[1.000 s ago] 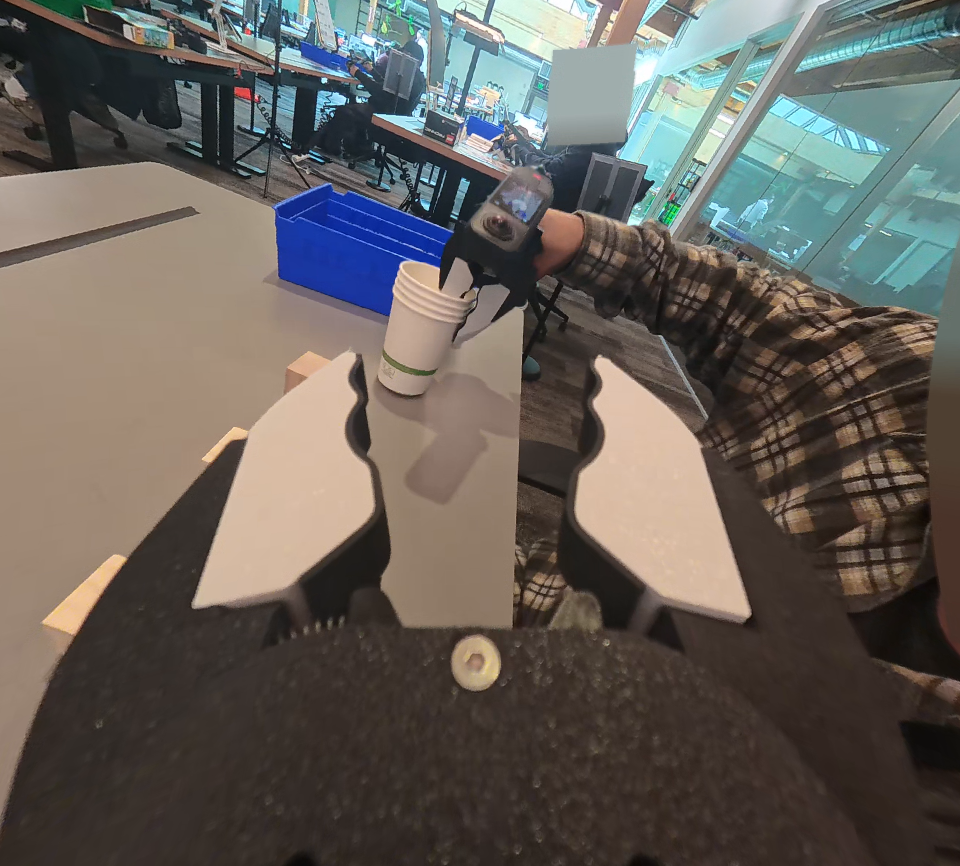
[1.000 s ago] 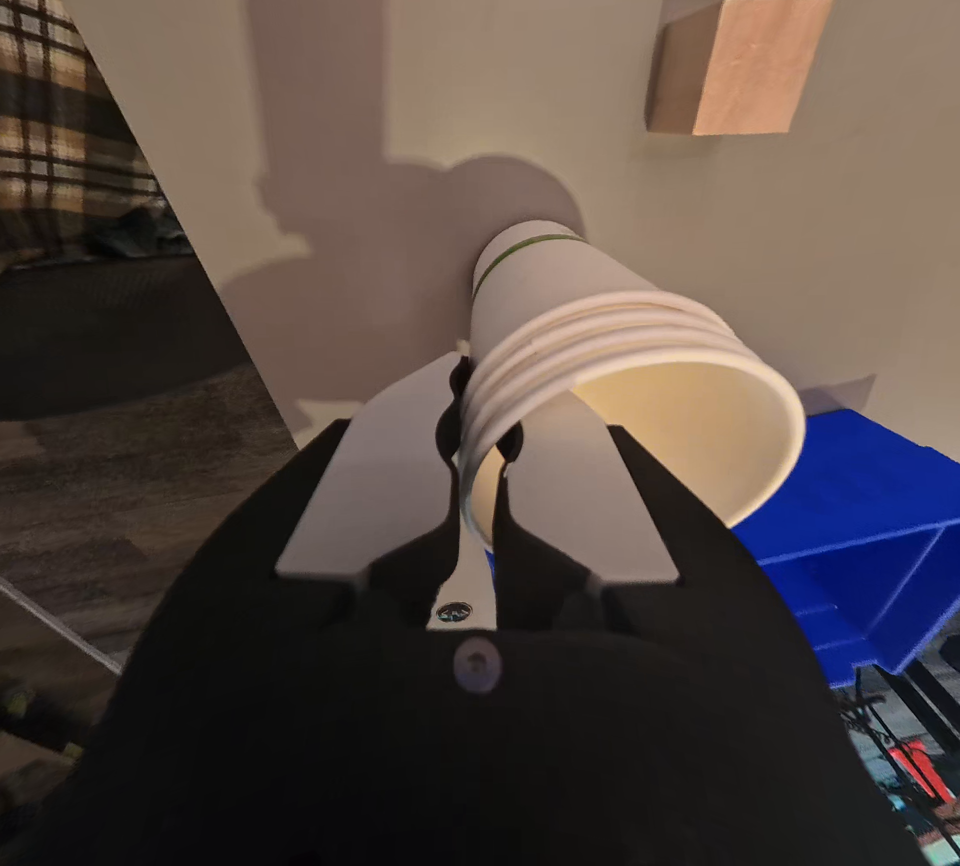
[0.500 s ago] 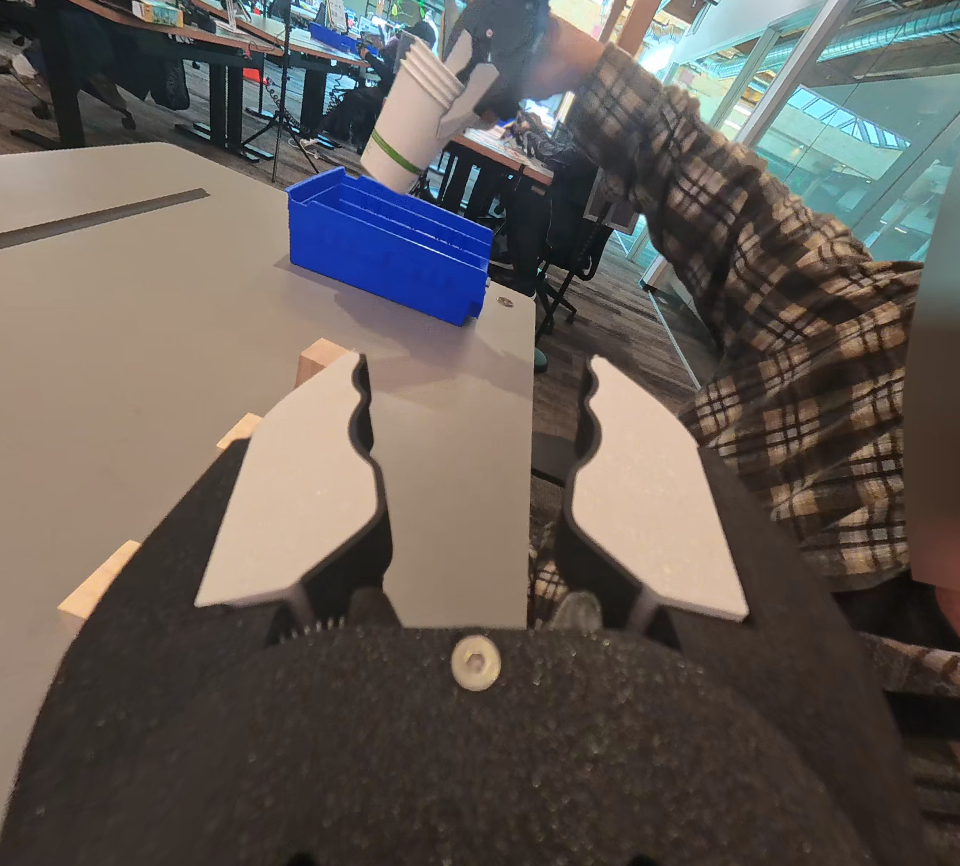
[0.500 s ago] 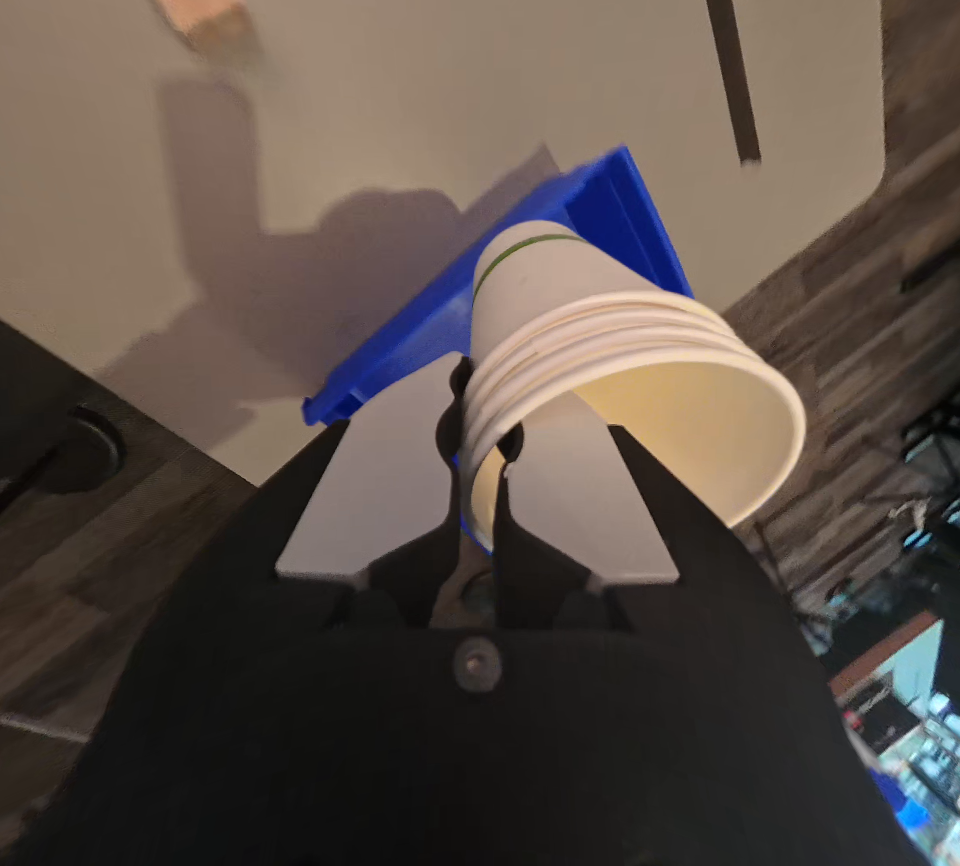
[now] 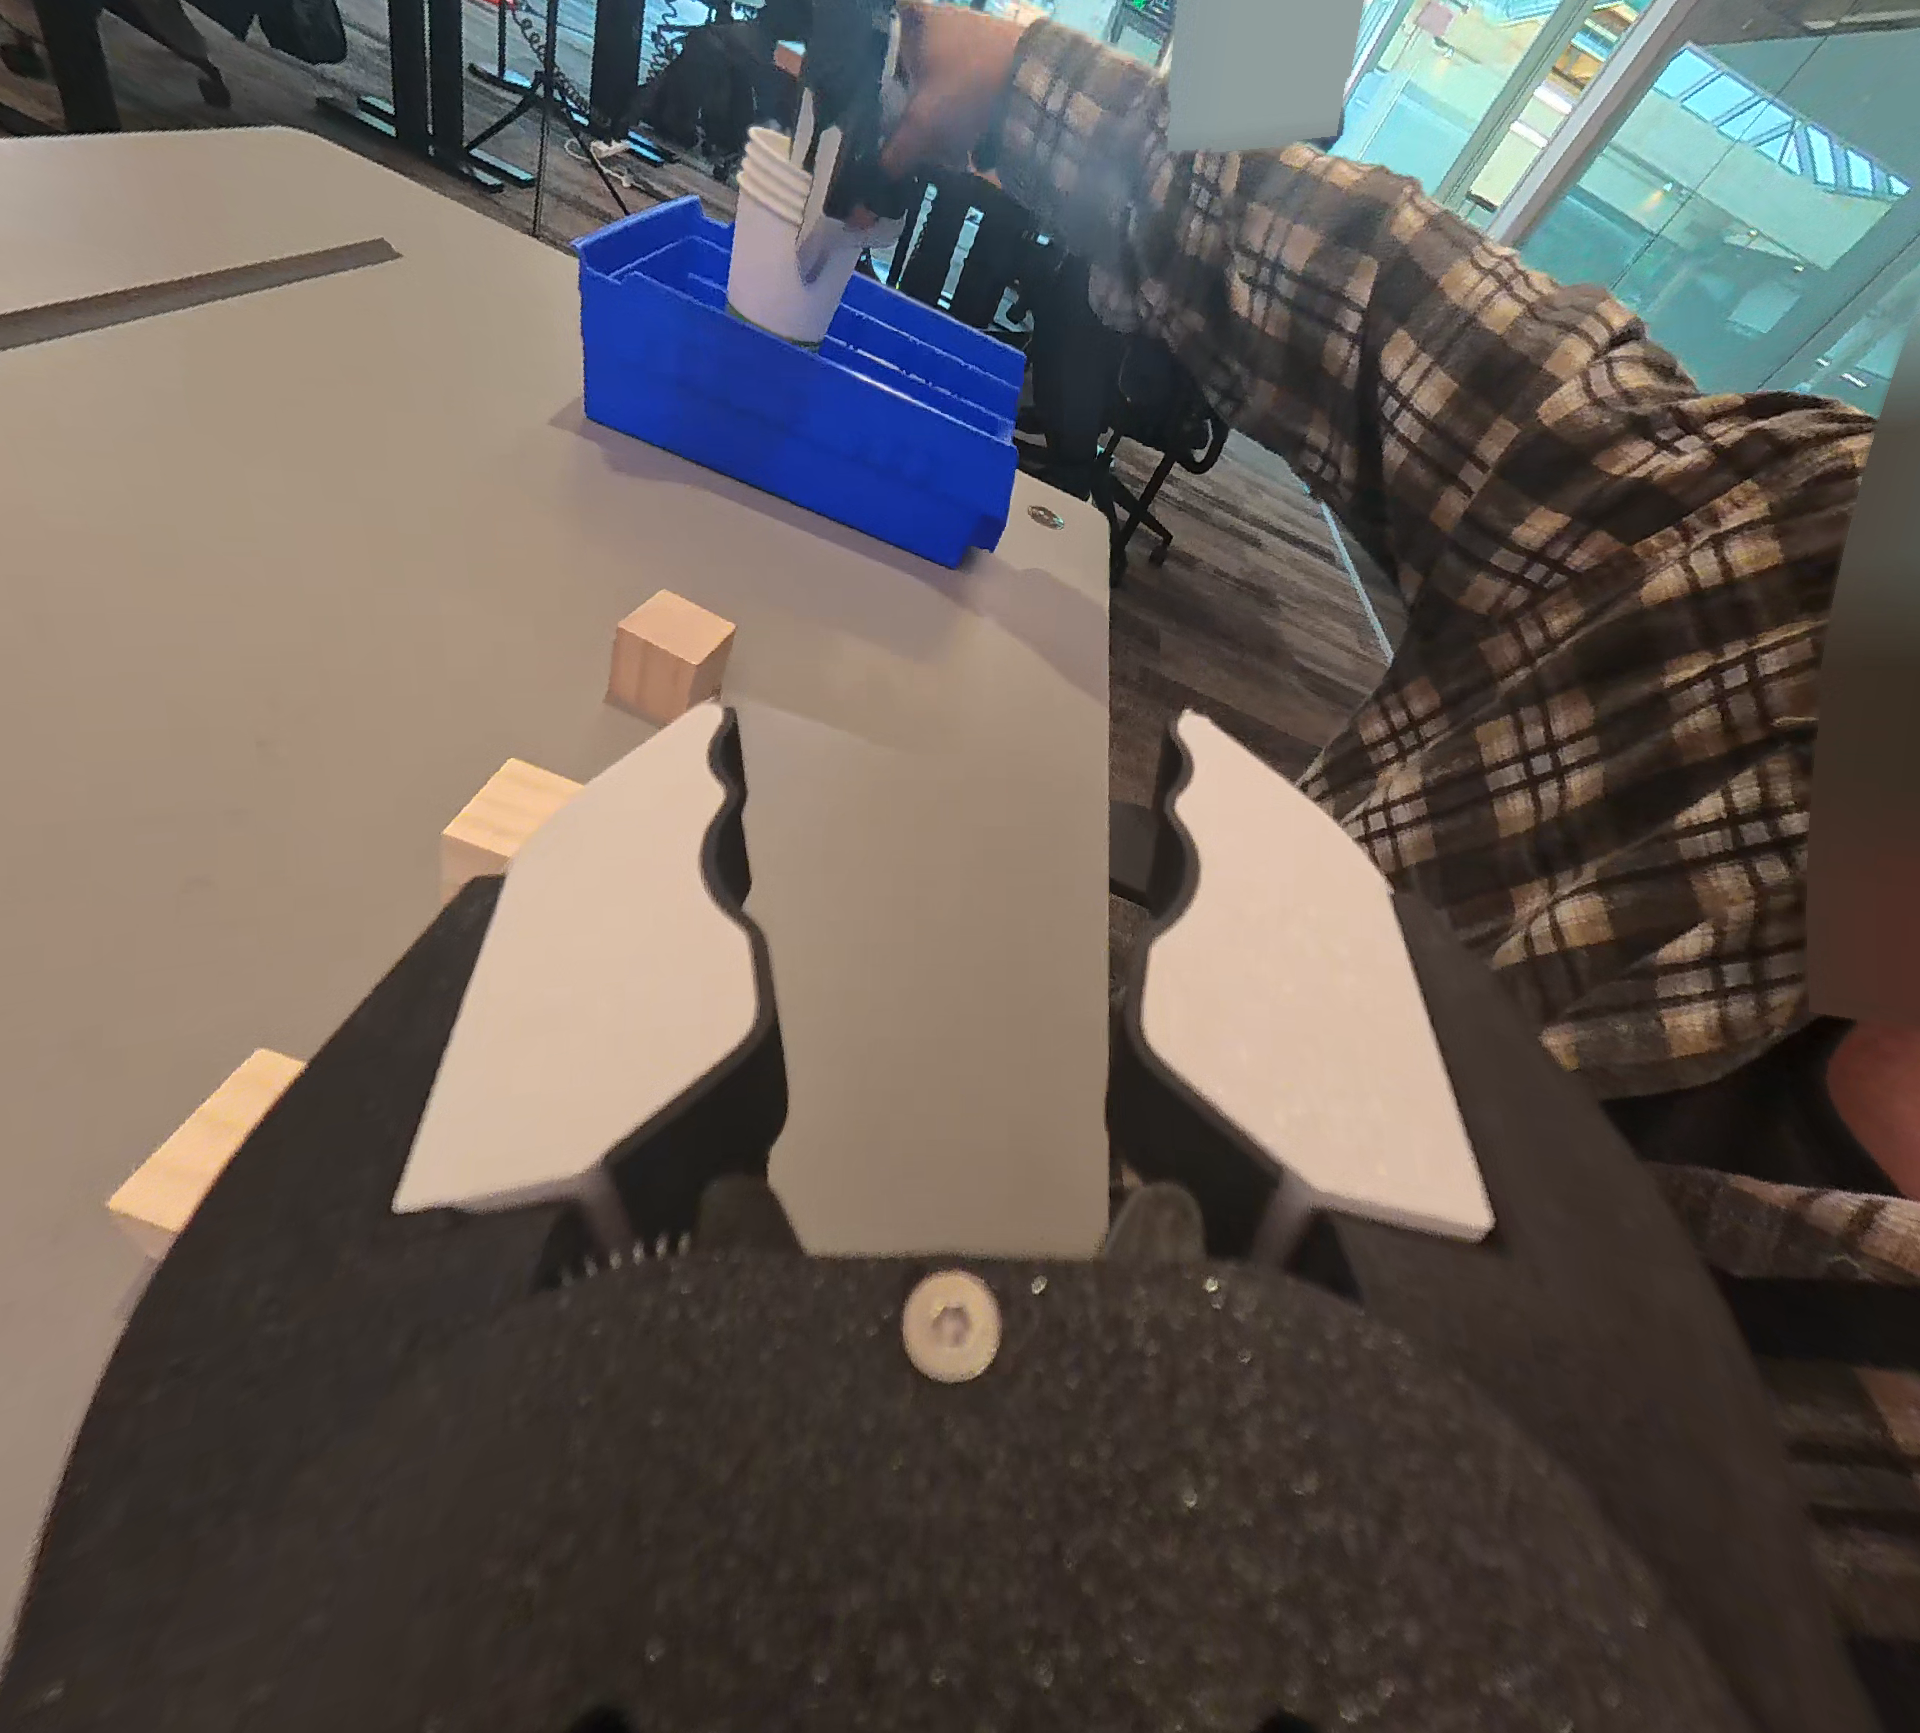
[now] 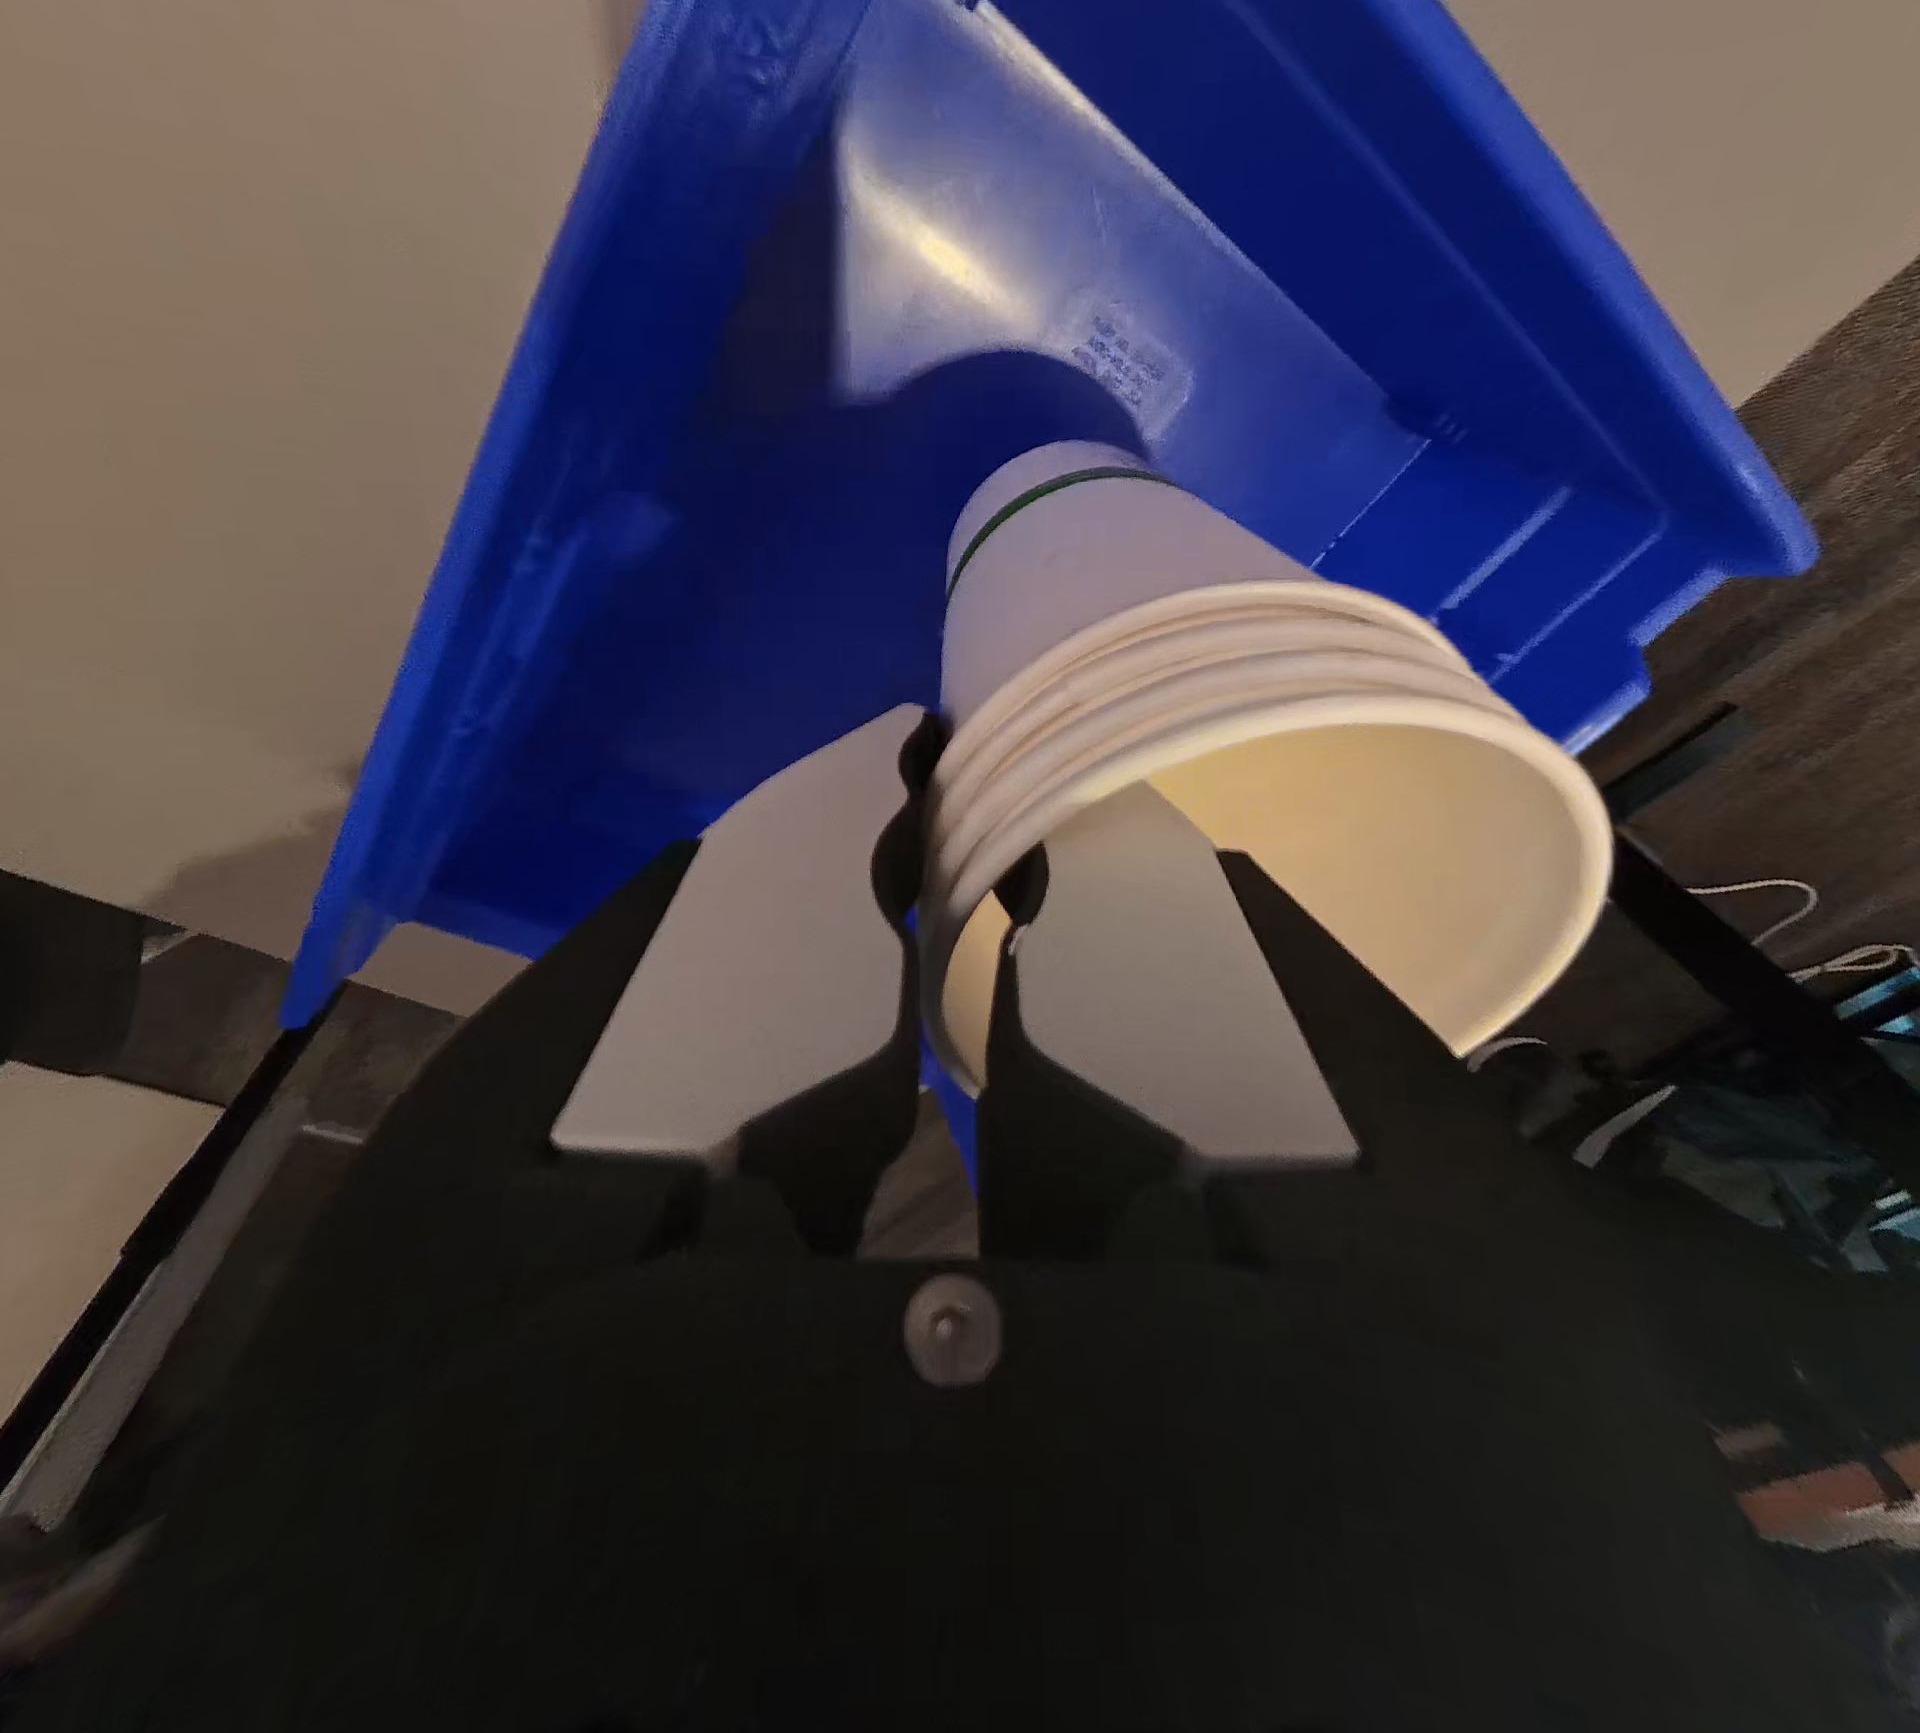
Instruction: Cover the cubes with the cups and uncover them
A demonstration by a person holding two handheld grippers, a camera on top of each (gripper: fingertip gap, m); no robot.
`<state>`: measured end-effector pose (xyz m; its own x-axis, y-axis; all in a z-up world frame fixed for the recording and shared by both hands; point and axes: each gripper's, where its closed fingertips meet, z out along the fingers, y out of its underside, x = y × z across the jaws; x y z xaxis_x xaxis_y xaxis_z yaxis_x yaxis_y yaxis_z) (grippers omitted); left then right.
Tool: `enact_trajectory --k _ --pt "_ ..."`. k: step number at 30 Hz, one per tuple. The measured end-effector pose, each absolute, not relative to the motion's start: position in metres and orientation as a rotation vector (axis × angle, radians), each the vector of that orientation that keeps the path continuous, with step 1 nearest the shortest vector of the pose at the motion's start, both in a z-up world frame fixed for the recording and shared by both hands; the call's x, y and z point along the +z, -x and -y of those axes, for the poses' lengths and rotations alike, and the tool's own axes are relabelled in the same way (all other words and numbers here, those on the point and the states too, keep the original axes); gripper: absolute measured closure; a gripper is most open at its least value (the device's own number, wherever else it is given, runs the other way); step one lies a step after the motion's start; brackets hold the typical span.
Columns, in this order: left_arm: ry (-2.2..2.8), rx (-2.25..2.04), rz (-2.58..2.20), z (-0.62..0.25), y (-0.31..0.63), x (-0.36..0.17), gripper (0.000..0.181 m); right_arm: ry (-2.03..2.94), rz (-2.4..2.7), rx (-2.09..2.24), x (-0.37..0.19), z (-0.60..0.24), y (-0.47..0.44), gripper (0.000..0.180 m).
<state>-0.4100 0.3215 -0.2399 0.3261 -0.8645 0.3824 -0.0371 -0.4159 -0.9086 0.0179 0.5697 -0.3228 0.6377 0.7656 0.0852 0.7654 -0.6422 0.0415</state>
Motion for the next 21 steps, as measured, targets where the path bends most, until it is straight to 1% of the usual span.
enact_trajectory --k 8,19,20,21 --pt "1.759 -1.220 -0.811 -0.331 0.408 -0.252 0.106 -2.789 -1.324 0.134 -0.342 -0.582 -0.014 0.172" --pt "1.754 -1.224 -0.799 -0.332 0.412 -0.250 0.106 -2.776 -1.315 0.106 -0.354 -0.588 -0.005 0.171" --pt "1.755 -1.225 -0.800 -0.331 0.412 -0.250 0.106 -2.782 -1.315 0.108 -0.353 -0.589 -0.005 0.170" --pt "1.755 -1.227 -0.801 -0.331 0.412 -0.250 0.106 -2.795 -1.313 0.122 -0.353 -0.591 -0.005 0.158"
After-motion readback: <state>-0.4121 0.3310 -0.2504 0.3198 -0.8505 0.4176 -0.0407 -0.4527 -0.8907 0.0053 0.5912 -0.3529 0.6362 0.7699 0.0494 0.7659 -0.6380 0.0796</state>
